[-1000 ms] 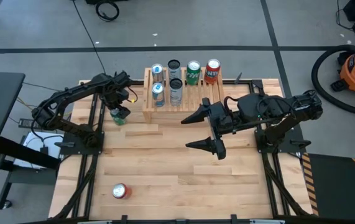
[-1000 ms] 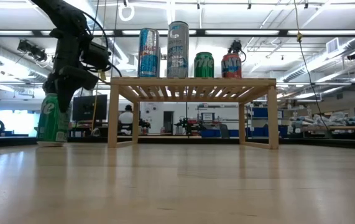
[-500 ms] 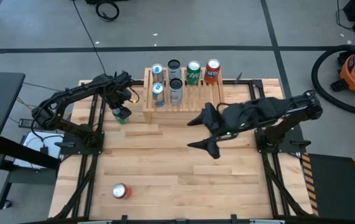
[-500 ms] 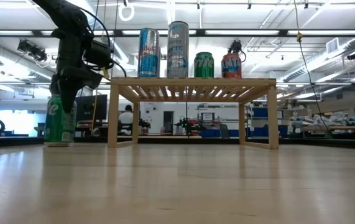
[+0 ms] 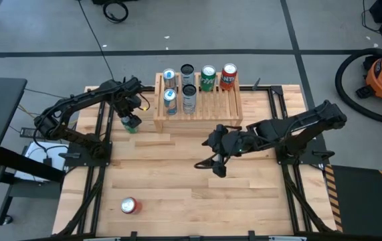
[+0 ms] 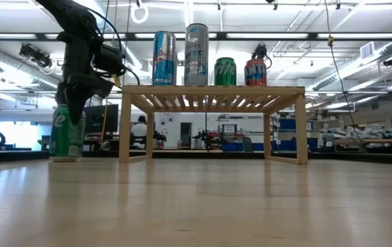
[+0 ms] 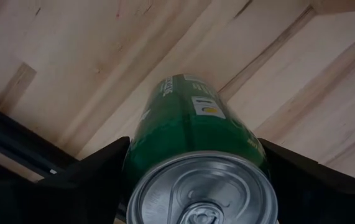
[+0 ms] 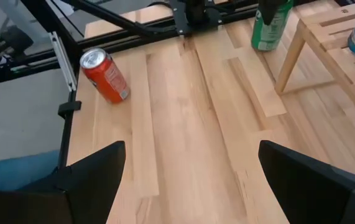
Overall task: Place canned beverage on shelf
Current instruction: Put the green soda can aligned with the other green soda can on the shelf
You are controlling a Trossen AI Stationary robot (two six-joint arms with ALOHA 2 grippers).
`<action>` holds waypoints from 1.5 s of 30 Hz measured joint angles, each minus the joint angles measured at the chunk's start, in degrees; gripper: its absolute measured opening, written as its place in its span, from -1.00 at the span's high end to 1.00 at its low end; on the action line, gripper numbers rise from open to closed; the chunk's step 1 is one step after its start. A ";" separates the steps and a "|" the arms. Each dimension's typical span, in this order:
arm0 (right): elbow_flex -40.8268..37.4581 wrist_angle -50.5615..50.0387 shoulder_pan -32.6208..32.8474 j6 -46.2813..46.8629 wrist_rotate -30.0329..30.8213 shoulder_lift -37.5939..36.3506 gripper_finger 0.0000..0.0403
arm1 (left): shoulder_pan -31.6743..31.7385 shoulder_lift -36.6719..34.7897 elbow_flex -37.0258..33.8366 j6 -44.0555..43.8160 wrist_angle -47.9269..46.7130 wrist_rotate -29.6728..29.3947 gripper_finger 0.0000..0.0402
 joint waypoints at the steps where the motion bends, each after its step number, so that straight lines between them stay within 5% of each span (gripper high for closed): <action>1: -0.05 0.01 0.02 -0.01 -0.20 -0.05 -0.88 | 0.00 0.00 0.00 0.00 0.14 0.04 -0.63; 33: -0.14 14.00 0.02 -4.96 -1.58 -0.03 -0.88 | 0.00 0.00 0.02 1.14 0.35 0.05 -0.63; 45: -2.74 -2.29 0.17 1.18 -1.44 -0.08 -0.88 | 0.00 0.00 0.02 1.31 0.37 0.05 -0.63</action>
